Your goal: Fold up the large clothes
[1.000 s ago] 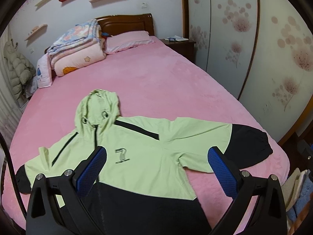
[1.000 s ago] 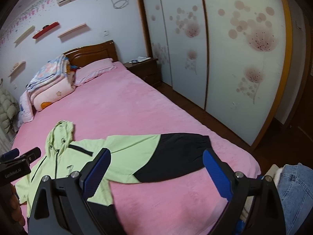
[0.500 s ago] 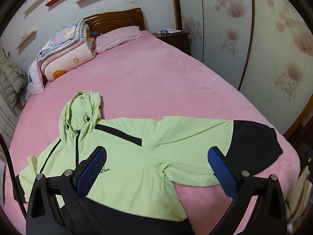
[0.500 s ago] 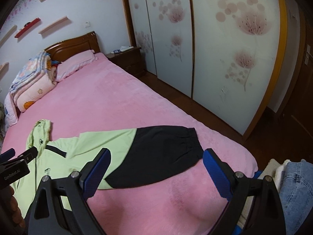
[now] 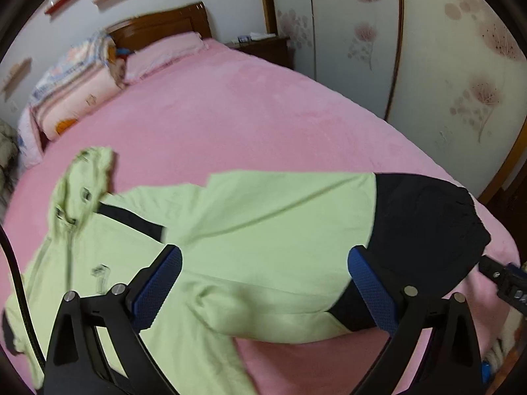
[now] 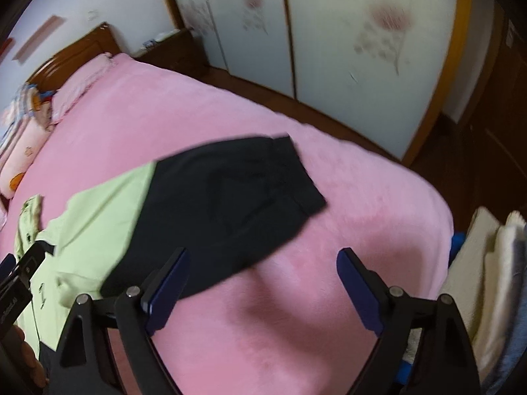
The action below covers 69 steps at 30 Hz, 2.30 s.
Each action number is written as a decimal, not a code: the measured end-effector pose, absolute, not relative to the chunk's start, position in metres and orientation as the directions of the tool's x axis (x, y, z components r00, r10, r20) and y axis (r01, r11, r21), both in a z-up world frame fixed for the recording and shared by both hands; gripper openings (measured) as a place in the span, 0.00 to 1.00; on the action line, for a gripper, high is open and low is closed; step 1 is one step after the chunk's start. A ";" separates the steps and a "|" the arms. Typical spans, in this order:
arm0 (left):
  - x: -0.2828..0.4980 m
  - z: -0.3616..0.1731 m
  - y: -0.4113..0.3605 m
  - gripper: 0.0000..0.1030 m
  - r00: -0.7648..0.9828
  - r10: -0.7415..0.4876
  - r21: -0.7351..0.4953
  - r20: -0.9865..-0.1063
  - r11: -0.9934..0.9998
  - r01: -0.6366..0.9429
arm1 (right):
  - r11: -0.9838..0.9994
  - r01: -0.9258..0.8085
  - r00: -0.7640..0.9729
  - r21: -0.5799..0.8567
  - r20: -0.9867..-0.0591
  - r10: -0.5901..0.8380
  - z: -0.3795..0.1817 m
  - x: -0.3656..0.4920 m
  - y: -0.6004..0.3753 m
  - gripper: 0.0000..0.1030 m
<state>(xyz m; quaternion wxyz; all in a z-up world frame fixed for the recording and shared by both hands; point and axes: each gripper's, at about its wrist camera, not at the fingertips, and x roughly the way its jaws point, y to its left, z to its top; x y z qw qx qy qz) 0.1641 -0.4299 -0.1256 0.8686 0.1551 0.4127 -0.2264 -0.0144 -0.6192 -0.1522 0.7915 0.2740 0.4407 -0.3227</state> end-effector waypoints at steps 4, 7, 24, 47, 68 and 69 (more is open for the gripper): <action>0.166 -0.142 -0.437 0.96 0.515 -0.286 0.038 -0.808 0.847 0.530 | 0.603 0.764 0.418 0.229 -0.888 -0.193 -0.177 -0.019 -0.634 0.79; 0.163 -0.147 -0.439 0.96 0.492 -0.302 0.024 -0.816 0.834 0.552 | 0.573 0.766 0.453 0.290 -0.876 -0.162 -0.187 -0.020 -0.644 0.79; 0.172 -0.102 -0.328 0.88 0.539 -0.199 0.057 -0.818 0.906 0.420 | 0.758 0.576 0.675 0.306 -0.701 -0.230 -0.092 0.026 -0.579 0.04; 0.195 -0.132 -0.047 0.88 0.542 -0.200 -0.106 -0.816 0.974 0.199 | 0.971 -0.028 0.464 0.239 -0.857 0.225 -0.162 0.181 -0.224 0.08; 0.215 -0.219 -0.096 0.44 0.241 -0.548 -0.511 -0.801 0.835 0.203 | 0.953 0.036 0.523 0.299 -0.819 0.237 -0.142 0.084 -0.283 0.24; 0.216 -0.221 -0.098 0.44 0.239 -0.547 -0.512 -0.802 0.836 0.196 | 0.951 0.044 0.521 0.305 -0.820 0.239 -0.144 0.083 -0.286 0.24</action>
